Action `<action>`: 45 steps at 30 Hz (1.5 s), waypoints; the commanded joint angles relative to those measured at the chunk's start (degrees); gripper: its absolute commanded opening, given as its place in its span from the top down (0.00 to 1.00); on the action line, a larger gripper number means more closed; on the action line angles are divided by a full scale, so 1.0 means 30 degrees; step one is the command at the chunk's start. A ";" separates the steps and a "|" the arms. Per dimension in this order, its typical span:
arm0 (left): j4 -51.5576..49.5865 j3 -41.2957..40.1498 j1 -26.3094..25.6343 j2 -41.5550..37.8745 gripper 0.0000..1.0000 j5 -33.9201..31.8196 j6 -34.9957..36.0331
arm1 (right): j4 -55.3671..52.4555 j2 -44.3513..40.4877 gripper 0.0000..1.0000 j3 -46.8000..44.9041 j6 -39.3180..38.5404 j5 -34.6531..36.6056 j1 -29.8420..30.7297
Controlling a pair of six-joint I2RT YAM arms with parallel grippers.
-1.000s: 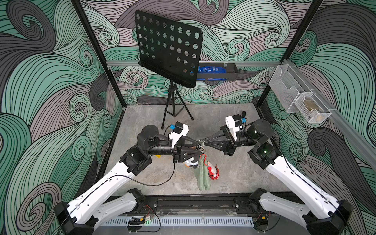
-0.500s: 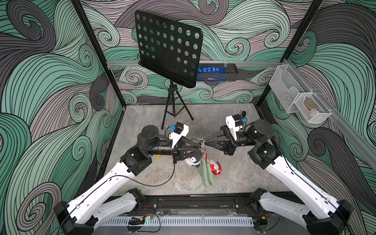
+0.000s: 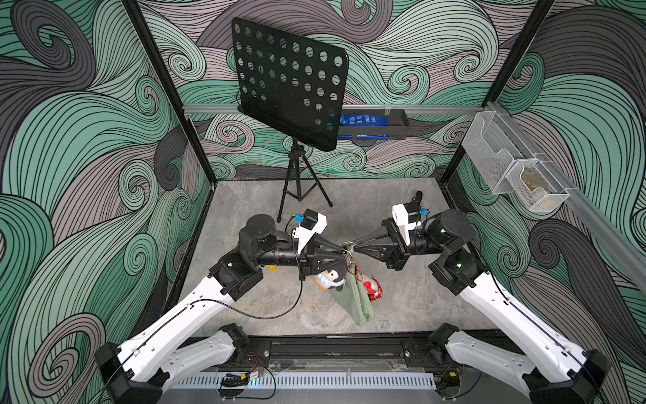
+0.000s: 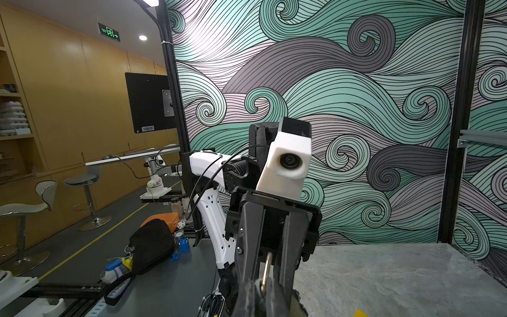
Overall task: Remove the decoration from the bag
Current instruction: Remove the decoration item from the bag.
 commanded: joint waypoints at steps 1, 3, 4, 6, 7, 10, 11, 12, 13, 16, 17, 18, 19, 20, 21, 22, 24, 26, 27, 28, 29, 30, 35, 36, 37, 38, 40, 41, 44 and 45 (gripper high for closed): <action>-0.0489 0.0680 0.0033 0.0349 0.98 -0.0859 -0.0269 | 0.1498 -0.0744 1.00 -0.0148 -0.0323 -0.0616 0.0129; -0.0541 0.0691 0.0018 0.0425 0.97 -0.0804 -0.0239 | 0.1510 -0.0739 1.00 -0.0167 -0.0411 -0.0526 0.0121; -0.0508 0.0690 0.0038 0.0421 0.95 -0.0774 -0.0267 | 0.1430 -0.0715 1.00 -0.0149 -0.0465 -0.0526 0.0128; -0.0411 0.0663 0.0035 0.0367 0.85 -0.0765 -0.0318 | 0.1364 -0.0642 1.00 -0.0149 -0.0484 -0.0653 0.0130; -0.0287 0.0646 0.0040 0.0359 0.75 -0.0707 -0.0368 | 0.1360 -0.0644 1.00 -0.0161 -0.0503 -0.0637 0.0129; 0.0244 0.0455 0.0036 0.0118 0.59 -0.0624 -0.0515 | 0.1298 -0.0618 1.00 -0.0164 -0.0548 -0.0612 0.0136; 0.0282 0.0415 0.0040 0.0064 0.58 -0.0696 -0.0543 | 0.1304 -0.0615 1.00 -0.0152 -0.0551 -0.0632 0.0133; 0.0287 0.0399 0.0040 0.0017 0.58 -0.0727 -0.0539 | 0.1290 -0.0622 1.00 -0.0114 -0.0537 -0.0624 0.0129; 0.0288 0.0375 0.0037 0.0000 0.59 -0.0738 -0.0531 | 0.1278 -0.0642 1.00 -0.0109 -0.0532 -0.0623 0.0129; 0.0280 0.0345 0.0024 -0.0077 0.62 -0.0618 -0.0514 | 0.1181 -0.0630 1.00 -0.0046 -0.0535 -0.0648 0.0101; 0.0287 0.0324 0.0024 -0.0081 0.62 -0.0619 -0.0510 | 0.1169 -0.0621 1.00 -0.0046 -0.0539 -0.0648 0.0114; 0.0306 0.0311 0.0038 -0.0114 0.66 -0.0622 -0.0509 | 0.1186 -0.0597 1.00 -0.0024 -0.0558 -0.0648 0.0105; 0.0297 0.0327 0.0040 -0.0122 0.71 -0.0615 -0.0524 | 0.1180 -0.0562 1.00 -0.0017 -0.0531 -0.0699 0.0100; 0.0296 0.0337 0.0018 -0.0138 0.74 -0.0600 -0.0515 | 0.1213 -0.0553 1.00 -0.0016 -0.0524 -0.0753 0.0099; 0.0314 0.0338 0.0038 -0.0158 0.76 -0.0547 -0.0510 | 0.1198 -0.0552 1.00 0.0017 -0.0497 -0.0800 0.0099; 0.0317 0.0338 0.0040 -0.0190 0.78 -0.0547 -0.0524 | 0.1197 -0.0523 1.00 0.0006 -0.0494 -0.0828 0.0099; 0.0292 0.0367 0.0038 -0.0222 0.82 -0.0544 -0.0466 | 0.1224 -0.0523 1.00 -0.0001 -0.0524 -0.0891 0.0099; 0.0248 0.0393 0.0040 -0.0207 0.84 -0.0609 -0.0451 | 0.1261 -0.0521 1.00 -0.0051 -0.0541 -0.0964 0.0099; 0.0169 0.0436 0.0040 -0.0171 0.84 -0.0632 -0.0465 | 0.1267 -0.0526 1.00 -0.0061 -0.0576 -0.1020 0.0099; 0.0072 0.0500 0.0037 -0.0140 0.85 -0.0679 -0.0452 | 0.1297 -0.0498 1.00 -0.0095 -0.0606 -0.1130 0.0099; -0.0037 0.0622 0.0040 -0.0089 0.85 -0.0813 -0.0451 | 0.1322 -0.0472 1.00 -0.0099 -0.0595 -0.1224 0.0099; -0.0258 0.0762 0.0040 0.0009 0.86 -0.0885 -0.0458 | 0.1359 -0.0476 1.00 -0.0096 -0.0601 -0.1320 0.0099; -0.0805 0.1201 0.0026 0.0349 0.89 -0.0982 -0.0524 | 0.1369 -0.0454 1.00 -0.0058 -0.0565 -0.1464 0.0099; -0.0746 0.1193 0.0039 0.0386 0.89 -0.0961 -0.0559 | 0.1386 -0.0437 1.00 -0.0051 -0.0524 -0.1537 0.0099; -0.0709 0.1188 0.0026 0.0413 0.90 -0.0973 -0.0581 | 0.1392 -0.0402 1.00 -0.0061 -0.0490 -0.1579 0.0096; -0.0655 0.1188 0.0032 0.0456 0.91 -0.0980 -0.0596 | 0.1481 -0.0349 1.00 -0.0063 -0.0413 -0.1768 0.0101; -0.0653 0.1216 0.0033 0.0490 0.94 -0.1066 -0.0633 | 0.1516 -0.0239 1.00 -0.0079 -0.0269 -0.1977 0.0125; -0.0650 0.1217 0.0039 0.0503 0.95 -0.1151 -0.0693 | 0.1533 -0.0173 1.00 -0.0072 -0.0231 -0.2073 0.0135; -0.0542 0.1217 0.0017 0.0537 0.95 -0.1300 -0.0747 | 0.1420 -0.0069 1.00 -0.0102 -0.0300 -0.2084 0.0147; -0.0519 0.1217 0.0037 0.0523 0.95 -0.1403 -0.0770 | 0.1374 -0.0074 1.00 -0.0133 -0.0385 -0.2043 0.0142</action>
